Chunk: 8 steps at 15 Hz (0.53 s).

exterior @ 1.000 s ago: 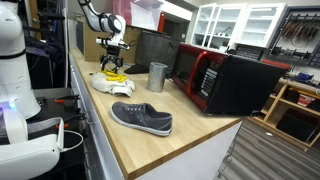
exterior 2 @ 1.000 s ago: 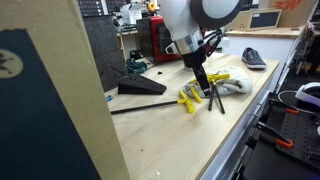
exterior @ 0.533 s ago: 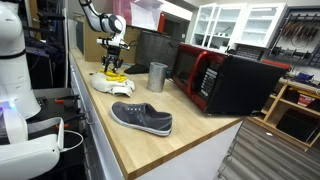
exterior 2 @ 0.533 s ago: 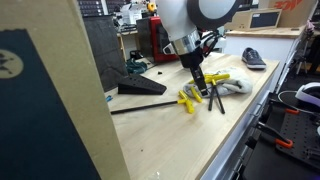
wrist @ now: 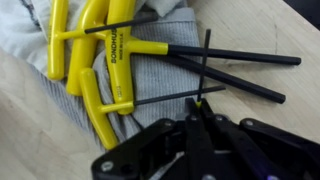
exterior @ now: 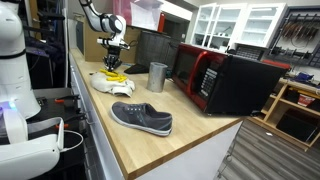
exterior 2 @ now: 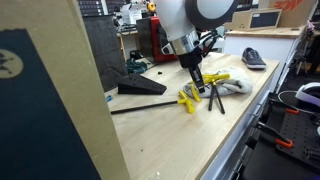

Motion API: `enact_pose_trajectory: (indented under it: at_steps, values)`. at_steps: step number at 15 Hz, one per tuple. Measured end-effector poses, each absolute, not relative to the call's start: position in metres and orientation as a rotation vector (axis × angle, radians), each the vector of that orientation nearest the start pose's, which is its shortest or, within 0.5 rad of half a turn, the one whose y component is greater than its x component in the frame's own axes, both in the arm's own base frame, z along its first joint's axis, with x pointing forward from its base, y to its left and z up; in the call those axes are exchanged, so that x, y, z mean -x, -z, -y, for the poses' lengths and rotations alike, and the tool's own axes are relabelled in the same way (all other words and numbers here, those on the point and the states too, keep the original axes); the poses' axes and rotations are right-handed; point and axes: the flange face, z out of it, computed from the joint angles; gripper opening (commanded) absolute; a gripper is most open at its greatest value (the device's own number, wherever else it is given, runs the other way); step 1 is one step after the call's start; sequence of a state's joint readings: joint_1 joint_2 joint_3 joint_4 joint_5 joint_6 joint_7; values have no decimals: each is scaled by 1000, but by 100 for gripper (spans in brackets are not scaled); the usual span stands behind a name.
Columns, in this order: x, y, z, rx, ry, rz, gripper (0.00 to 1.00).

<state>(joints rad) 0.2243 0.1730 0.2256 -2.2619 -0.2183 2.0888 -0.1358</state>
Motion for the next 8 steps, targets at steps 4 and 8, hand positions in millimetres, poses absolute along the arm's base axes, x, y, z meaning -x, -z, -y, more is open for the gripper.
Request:
enact_pose_trajectory:
  at_steps: [4, 8]
  values:
    - [-450, -264, -209, 3064, -518, 1178, 1]
    - [-454, -268, -212, 3084, -432, 1147, 1]
